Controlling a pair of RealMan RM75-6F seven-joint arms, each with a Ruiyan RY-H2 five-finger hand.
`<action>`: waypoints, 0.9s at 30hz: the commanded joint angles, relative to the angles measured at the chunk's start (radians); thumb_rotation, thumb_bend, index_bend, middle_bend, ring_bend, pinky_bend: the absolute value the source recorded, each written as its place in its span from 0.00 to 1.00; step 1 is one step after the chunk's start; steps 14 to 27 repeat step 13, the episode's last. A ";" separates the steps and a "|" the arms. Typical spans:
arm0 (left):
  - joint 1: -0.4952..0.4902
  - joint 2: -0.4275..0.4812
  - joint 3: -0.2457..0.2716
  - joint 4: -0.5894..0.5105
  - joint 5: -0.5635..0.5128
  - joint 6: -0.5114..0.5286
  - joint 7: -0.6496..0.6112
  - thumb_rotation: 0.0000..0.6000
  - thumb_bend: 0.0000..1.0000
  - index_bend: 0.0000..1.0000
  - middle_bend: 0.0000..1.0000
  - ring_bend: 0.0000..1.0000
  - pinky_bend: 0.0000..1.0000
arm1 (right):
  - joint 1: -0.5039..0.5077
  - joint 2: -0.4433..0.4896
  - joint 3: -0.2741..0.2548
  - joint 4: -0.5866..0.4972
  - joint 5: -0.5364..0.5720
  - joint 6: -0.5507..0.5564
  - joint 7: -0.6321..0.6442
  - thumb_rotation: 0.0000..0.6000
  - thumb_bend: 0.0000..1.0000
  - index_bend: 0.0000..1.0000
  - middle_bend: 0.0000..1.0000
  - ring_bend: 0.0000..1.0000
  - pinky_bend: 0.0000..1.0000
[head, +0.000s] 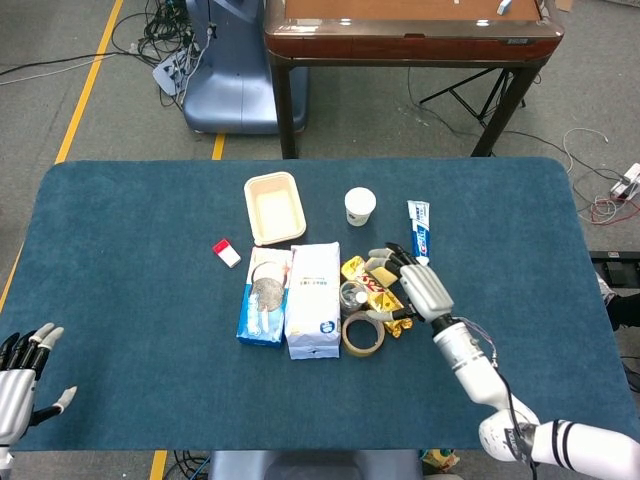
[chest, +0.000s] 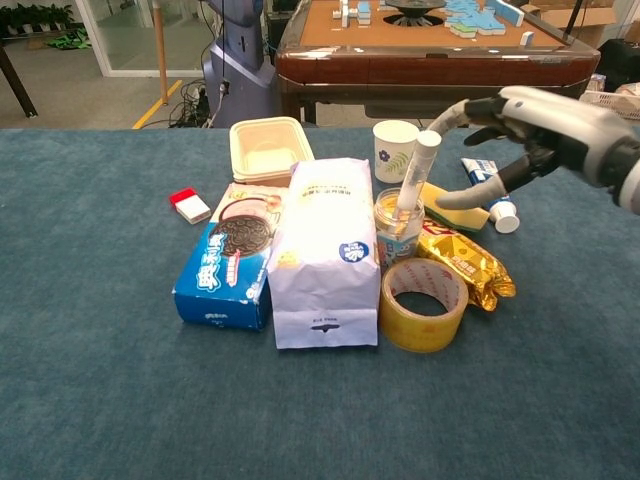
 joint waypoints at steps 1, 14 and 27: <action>-0.002 0.001 -0.002 0.001 0.002 0.001 -0.002 1.00 0.25 0.11 0.07 0.08 0.00 | -0.097 0.085 -0.046 -0.045 -0.072 0.146 -0.073 1.00 0.24 0.31 0.19 0.06 0.11; -0.018 -0.005 -0.009 -0.009 0.017 -0.005 0.017 1.00 0.25 0.11 0.07 0.08 0.00 | -0.350 0.313 -0.149 -0.147 -0.077 0.390 -0.147 1.00 0.25 0.31 0.20 0.06 0.11; -0.018 -0.005 -0.009 -0.009 0.017 -0.005 0.017 1.00 0.25 0.11 0.07 0.08 0.00 | -0.350 0.313 -0.149 -0.147 -0.077 0.390 -0.147 1.00 0.25 0.31 0.20 0.06 0.11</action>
